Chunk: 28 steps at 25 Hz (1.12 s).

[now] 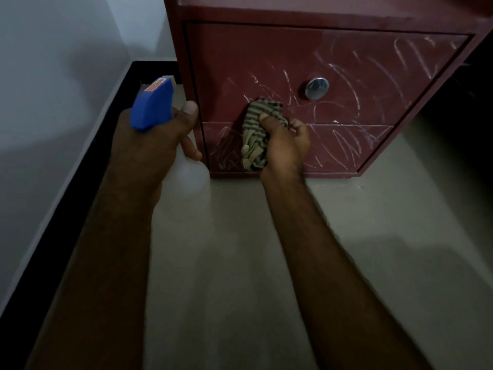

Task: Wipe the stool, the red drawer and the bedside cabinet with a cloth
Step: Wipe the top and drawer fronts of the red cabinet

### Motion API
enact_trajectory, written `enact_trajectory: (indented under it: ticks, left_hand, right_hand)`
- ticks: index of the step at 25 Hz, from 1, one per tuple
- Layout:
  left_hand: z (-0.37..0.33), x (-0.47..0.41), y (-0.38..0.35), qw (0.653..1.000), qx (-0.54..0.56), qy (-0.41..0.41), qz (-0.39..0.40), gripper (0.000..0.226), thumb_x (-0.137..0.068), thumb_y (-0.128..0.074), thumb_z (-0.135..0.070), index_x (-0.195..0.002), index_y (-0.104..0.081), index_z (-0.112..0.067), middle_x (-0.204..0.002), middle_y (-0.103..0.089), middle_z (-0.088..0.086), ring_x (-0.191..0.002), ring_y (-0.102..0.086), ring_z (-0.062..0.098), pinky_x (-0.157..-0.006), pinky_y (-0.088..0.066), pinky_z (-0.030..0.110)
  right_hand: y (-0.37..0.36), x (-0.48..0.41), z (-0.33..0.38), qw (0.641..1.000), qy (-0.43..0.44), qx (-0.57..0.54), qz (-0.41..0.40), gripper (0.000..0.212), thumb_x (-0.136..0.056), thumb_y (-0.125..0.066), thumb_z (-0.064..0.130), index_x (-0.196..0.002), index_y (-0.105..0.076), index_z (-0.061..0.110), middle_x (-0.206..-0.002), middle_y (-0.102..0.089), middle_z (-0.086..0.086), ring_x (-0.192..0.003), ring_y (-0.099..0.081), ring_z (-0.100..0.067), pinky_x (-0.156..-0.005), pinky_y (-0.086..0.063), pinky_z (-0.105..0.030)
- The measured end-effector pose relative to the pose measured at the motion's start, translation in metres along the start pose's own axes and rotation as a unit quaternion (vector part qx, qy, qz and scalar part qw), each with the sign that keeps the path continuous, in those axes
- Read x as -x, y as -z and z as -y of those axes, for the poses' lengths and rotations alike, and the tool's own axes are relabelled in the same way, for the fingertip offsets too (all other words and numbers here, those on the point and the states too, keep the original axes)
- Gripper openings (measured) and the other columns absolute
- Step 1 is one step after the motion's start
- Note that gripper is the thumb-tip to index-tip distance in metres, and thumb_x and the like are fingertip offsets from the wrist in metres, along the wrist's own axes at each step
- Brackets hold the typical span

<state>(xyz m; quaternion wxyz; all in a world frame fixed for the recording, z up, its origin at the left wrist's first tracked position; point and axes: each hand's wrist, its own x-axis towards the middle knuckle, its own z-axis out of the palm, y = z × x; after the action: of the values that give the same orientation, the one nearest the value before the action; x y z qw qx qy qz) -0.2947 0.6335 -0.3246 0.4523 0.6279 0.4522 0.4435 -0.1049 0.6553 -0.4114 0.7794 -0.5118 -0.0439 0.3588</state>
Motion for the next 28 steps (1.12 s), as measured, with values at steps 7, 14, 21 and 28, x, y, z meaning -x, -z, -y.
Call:
enact_trajectory:
  ticks: [7, 14, 21, 28]
  left_hand:
    - [-0.001, 0.0, -0.005, 1.0, 0.0, 0.0, 0.006, 0.047, -0.098, -0.064, -0.033, -0.065, -0.063, -0.066, -0.062, -0.068, -0.008, -0.058, -0.067, 0.015, -0.104, -0.05, 0.053]
    - [0.001, -0.001, -0.009, 1.0, 0.003, 0.012, 0.004, 0.047, -0.097, -0.065, -0.033, -0.065, -0.062, -0.068, -0.063, -0.069, -0.008, -0.06, -0.067, 0.016, -0.101, -0.051, 0.056]
    - [0.009, -0.004, -0.012, 1.0, 0.009, 0.006, -0.006, 0.023, -0.095, -0.068, -0.034, -0.078, -0.066, -0.048, -0.064, -0.067, -0.004, -0.062, -0.068, 0.019, -0.103, -0.05, 0.057]
    - [0.011, -0.009, -0.014, 1.0, 0.009, 0.005, 0.0, 0.013, -0.096, -0.067, -0.034, -0.085, -0.063, -0.029, -0.061, -0.065, -0.004, -0.062, -0.067, 0.02, -0.103, -0.049, 0.06]
  right_hand:
    - [0.011, -0.002, -0.003, 0.999, -0.027, -0.003, -0.022, 0.032, -0.08, -0.079, -0.006, -0.103, -0.061, 0.007, -0.099, -0.076, -0.023, -0.074, -0.077, -0.034, -0.058, -0.063, -0.04]
    - [0.019, -0.006, 0.0, 0.999, -0.029, -0.023, -0.036, 0.041, -0.079, -0.078, -0.007, -0.116, -0.061, -0.002, -0.103, -0.075, -0.027, -0.068, -0.074, -0.029, -0.058, -0.063, -0.04]
    - [0.03, -0.013, -0.001, 0.999, -0.024, -0.015, -0.034, 0.047, -0.079, -0.08, -0.003, -0.121, -0.059, -0.005, -0.104, -0.075, -0.026, -0.08, -0.077, -0.036, -0.065, -0.065, -0.047]
    - [0.035, -0.02, 0.008, 0.999, 0.01, -0.038, -0.028, 0.051, -0.08, -0.081, -0.001, -0.126, -0.059, -0.001, -0.109, -0.075, -0.025, -0.079, -0.077, -0.032, -0.066, -0.065, -0.043]
